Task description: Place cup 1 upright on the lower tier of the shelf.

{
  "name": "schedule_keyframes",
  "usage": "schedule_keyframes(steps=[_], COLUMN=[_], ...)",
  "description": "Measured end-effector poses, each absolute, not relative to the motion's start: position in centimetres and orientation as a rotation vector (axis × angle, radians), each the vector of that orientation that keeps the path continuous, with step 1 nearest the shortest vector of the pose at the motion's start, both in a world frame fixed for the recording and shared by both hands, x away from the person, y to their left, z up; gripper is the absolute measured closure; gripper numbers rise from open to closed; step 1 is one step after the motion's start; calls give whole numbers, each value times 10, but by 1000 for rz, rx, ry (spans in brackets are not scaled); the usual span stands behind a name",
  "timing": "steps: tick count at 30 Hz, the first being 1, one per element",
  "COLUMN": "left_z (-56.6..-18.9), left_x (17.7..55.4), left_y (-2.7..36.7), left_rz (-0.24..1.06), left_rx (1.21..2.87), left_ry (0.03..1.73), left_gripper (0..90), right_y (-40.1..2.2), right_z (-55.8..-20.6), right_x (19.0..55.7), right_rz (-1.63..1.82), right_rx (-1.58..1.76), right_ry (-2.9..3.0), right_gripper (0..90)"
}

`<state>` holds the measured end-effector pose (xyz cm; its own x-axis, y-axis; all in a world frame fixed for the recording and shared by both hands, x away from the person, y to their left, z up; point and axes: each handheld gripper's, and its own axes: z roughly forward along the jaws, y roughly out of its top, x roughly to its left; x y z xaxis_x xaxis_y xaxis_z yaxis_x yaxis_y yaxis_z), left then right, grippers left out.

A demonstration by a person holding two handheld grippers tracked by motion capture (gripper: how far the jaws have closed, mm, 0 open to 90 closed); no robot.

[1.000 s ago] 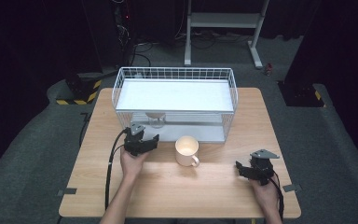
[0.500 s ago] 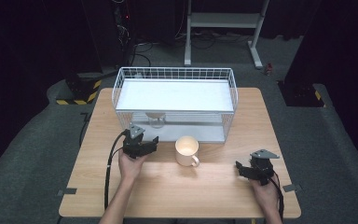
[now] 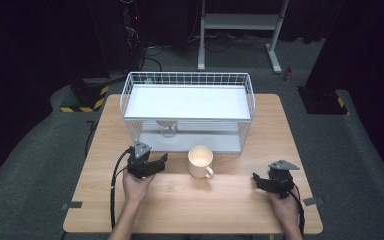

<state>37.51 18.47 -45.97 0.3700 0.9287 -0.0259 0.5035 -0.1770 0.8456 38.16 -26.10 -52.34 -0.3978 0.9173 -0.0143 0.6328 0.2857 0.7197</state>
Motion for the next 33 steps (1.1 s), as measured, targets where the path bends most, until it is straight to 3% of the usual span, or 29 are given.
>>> schedule_keyframes(steps=[33], left_z=[-491], left_x=[324], left_y=[195], left_rz=[616], left_rx=[1810], left_ry=[1289], left_gripper=[257], right_y=[-261], right_z=[-523], right_x=[382], right_rz=[894], right_rx=[1389], right_ry=[2132], right_gripper=[247])
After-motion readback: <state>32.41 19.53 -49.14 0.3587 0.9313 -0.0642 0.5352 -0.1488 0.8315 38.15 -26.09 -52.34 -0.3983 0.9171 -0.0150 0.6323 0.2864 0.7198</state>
